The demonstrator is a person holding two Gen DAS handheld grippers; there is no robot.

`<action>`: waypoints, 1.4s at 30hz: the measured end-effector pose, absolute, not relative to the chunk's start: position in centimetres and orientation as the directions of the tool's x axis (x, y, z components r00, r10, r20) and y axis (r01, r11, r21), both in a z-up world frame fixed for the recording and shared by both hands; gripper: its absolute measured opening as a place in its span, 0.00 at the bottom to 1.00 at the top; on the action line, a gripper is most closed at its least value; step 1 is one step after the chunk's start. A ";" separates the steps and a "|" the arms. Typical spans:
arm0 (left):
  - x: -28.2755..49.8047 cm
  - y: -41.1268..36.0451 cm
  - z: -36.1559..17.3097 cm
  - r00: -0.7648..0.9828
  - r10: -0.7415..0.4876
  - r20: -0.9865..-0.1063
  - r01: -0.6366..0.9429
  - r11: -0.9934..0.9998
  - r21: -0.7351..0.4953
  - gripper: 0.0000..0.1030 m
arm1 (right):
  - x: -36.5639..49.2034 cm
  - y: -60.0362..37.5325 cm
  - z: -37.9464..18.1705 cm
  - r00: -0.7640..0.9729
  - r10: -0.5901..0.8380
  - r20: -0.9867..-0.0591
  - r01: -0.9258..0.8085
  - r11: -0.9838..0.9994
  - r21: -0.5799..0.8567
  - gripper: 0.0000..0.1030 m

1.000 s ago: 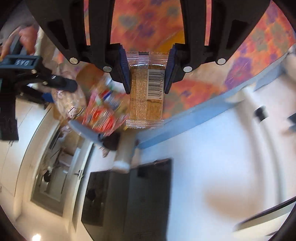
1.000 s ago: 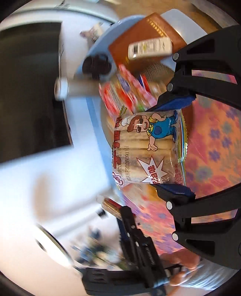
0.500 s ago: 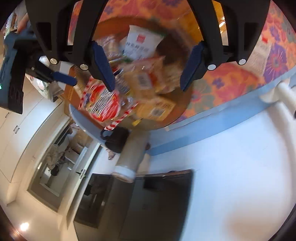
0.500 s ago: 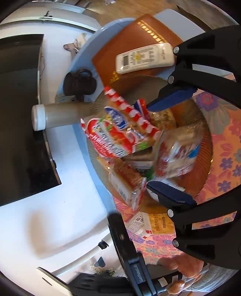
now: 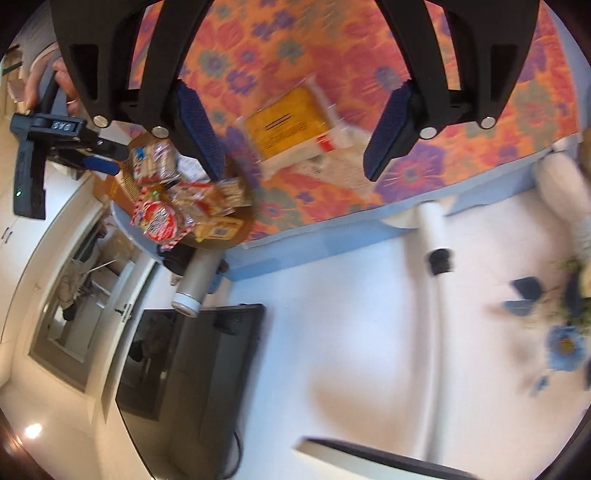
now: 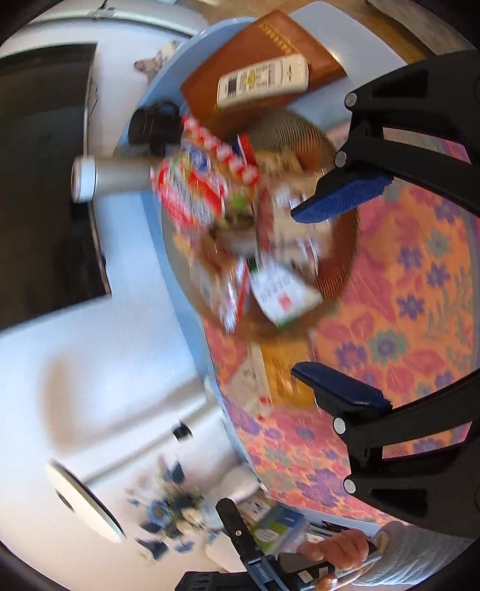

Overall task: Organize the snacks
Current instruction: 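Move both tools back to the two bread bags on the table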

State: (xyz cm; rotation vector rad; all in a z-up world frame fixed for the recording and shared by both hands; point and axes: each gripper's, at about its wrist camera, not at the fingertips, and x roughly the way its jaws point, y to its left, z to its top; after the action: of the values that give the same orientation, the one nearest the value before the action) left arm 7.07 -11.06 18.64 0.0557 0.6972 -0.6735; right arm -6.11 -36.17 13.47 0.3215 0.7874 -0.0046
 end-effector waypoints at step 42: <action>8.4 3.8 4.0 0.620 -0.422 -0.662 0.232 0.904 -0.359 0.75 | 6.1 -19.1 7.8 0.615 0.284 -0.735 -0.106 0.954 0.280 0.74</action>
State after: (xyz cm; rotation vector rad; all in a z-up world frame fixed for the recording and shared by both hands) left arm 8.44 3.80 4.04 -0.2490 0.8211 -0.3801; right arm 6.05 -19.14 7.82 0.2177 0.8813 0.2270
